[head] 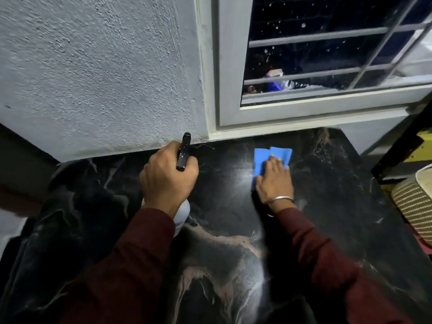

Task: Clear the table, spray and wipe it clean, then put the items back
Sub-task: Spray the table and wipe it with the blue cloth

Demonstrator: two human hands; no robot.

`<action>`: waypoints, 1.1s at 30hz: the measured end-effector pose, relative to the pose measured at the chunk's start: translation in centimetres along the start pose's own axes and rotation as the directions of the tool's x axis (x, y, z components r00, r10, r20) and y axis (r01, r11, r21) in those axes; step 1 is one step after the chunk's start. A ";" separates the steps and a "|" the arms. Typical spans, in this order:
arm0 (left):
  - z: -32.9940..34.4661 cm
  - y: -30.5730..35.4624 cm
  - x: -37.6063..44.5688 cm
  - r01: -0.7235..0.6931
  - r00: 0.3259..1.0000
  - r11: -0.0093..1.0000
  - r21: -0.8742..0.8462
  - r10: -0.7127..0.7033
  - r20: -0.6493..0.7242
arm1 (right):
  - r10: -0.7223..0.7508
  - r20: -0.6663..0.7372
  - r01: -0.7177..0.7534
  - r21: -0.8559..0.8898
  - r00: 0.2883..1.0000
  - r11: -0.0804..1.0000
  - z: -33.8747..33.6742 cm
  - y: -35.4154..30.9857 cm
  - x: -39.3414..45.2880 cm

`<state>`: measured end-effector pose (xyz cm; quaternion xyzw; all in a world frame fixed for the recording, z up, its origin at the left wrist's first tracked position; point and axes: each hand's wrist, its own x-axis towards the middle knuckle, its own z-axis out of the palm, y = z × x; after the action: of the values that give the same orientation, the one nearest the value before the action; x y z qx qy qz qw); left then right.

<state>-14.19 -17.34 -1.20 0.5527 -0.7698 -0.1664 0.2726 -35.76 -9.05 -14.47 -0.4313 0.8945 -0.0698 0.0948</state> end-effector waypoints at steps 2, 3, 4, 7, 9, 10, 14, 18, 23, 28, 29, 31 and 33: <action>-0.6 -0.3 -0.6 -0.019 1.000 1.000 0.003 0.019 0.005 | -0.202 0.040 0.203 -0.016 0.979 0.979 2.1 -5.5 -3.6; -0.9 -0.3 -1.1 -0.031 1.000 1.000 -0.001 0.031 0.008 | -0.295 0.053 0.295 -0.009 0.954 0.955 2.9 -8.2 -6.4; -1.3 -0.3 -1.5 -0.043 0.999 0.999 0.001 0.043 0.010 | -0.380 0.076 0.381 0.007 0.922 0.925 3.6 -10.7 -9.4; -2.5 -0.4 -2.5 -0.078 0.997 0.997 0.004 0.078 0.019 | -0.644 0.094 0.638 0.093 0.759 0.765 5.2 -14.5 -18.7; -3.0 -0.4 -2.9 -0.098 0.995 0.995 0.003 0.098 0.036 | -0.774 0.131 0.777 0.041 0.619 0.628 5.8 -14.0 -22.2; -3.2 -0.3 -3.0 -0.102 0.994 0.995 0.001 0.101 0.041 | -0.792 0.158 0.802 -0.006 0.590 0.597 6.0 -13.0 -22.4; -3.5 0.2 -3.7 -0.097 0.994 0.995 0.012 0.096 0.054 | -0.609 0.114 0.617 -0.061 0.785 0.785 4.9 -7.3 -16.9; -3.3 0.5 -5.0 -0.093 0.995 0.996 0.006 0.093 0.038 | -0.197 -0.011 0.196 -0.051 0.980 0.979 1.0 4.7 -10.8; -3.0 0.4 -6.7 -0.070 0.997 0.998 -0.002 0.070 0.037 | 0.274 -0.036 -0.275 -0.011 0.961 0.961 -1.1 13.9 -10.5; -2.8 1.1 -7.9 -0.035 0.999 0.999 0.005 0.035 0.039 | 0.007 -0.062 -0.009 -0.036 0.998 0.999 1.9 1.9 -13.1; -2.8 1.3 -8.1 -0.035 0.999 0.999 0.010 0.035 0.038 | -0.103 -0.062 0.101 -0.027 0.993 0.994 2.9 -1.4 -14.5; -3.0 1.7 -8.4 -0.032 0.999 0.999 0.015 0.031 0.034 | -0.343 0.019 0.343 0.006 0.939 0.939 4.9 -7.2 -19.1; -3.2 2.2 -8.6 -0.037 0.999 0.999 0.021 0.037 0.038 | -0.582 0.143 0.584 0.028 0.801 0.811 6.0 -9.6 -24.1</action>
<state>-11.90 -8.34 0.55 0.5381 -0.7866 -0.1634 0.2551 -12.38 3.62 -15.68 -0.6898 0.7100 -0.0563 0.1295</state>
